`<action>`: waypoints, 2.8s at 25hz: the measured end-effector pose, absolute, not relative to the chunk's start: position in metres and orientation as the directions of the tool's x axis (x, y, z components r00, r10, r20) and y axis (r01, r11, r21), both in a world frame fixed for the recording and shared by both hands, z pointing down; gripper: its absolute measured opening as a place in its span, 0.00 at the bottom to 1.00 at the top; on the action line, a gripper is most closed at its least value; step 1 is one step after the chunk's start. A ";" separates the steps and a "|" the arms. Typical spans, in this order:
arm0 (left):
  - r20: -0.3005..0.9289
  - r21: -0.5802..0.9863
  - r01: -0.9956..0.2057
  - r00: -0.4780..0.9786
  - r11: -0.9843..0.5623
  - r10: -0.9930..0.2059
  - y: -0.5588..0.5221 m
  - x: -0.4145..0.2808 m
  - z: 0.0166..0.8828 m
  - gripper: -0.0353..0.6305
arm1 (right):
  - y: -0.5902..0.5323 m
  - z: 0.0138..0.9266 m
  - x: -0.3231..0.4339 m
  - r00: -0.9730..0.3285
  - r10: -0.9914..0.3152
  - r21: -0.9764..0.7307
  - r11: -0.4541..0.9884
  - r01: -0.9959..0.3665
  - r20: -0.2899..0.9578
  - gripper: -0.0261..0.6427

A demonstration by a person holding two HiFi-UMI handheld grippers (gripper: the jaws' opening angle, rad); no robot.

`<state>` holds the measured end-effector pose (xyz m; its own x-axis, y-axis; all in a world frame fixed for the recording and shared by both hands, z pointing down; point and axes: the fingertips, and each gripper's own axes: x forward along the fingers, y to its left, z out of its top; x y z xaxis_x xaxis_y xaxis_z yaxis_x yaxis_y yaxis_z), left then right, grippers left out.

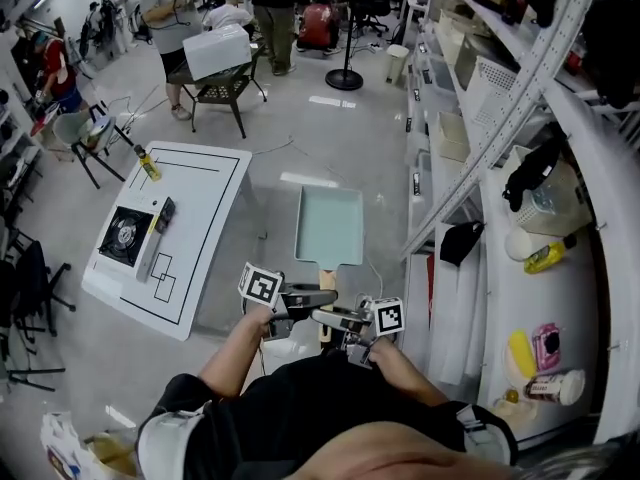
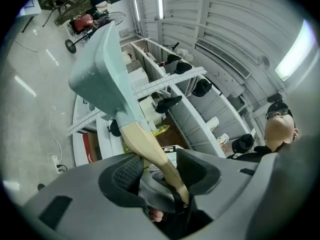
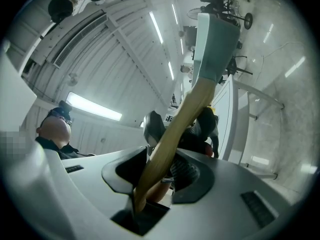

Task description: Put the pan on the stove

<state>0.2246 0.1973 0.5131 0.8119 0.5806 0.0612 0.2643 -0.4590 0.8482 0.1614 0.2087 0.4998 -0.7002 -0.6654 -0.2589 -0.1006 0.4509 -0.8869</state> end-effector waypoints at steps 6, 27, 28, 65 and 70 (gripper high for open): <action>0.000 0.895 0.265 0.805 -0.359 0.594 0.179 0.279 0.501 0.37 | 0.182 0.489 0.215 -0.686 -0.669 -0.882 0.463 -0.086 -0.284 0.28; 0.067 0.852 0.238 0.833 -0.466 0.549 0.102 0.360 0.507 0.37 | 0.112 0.490 0.296 -0.693 -0.649 -0.866 0.494 -0.072 -0.312 0.28; 0.041 0.867 0.247 0.831 -0.434 0.555 0.100 0.360 0.506 0.37 | 0.107 0.490 0.297 -0.693 -0.650 -0.863 0.499 -0.079 -0.312 0.28; -0.045 0.863 0.233 0.920 -0.449 0.390 -0.183 0.253 0.483 0.37 | -0.168 0.480 0.192 -0.812 -0.531 -0.878 0.476 -0.050 -0.242 0.28; -0.059 0.853 0.184 0.964 -0.488 0.261 -0.236 0.200 0.486 0.37 | -0.210 0.485 0.141 -0.890 -0.402 -0.865 0.502 -0.018 -0.215 0.28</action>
<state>0.1997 -0.2359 0.4864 0.9636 0.2609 -0.0587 0.1841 -0.4876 0.8534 0.1407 -0.2101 0.4848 -0.8898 -0.4025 -0.2149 -0.0182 0.5019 -0.8647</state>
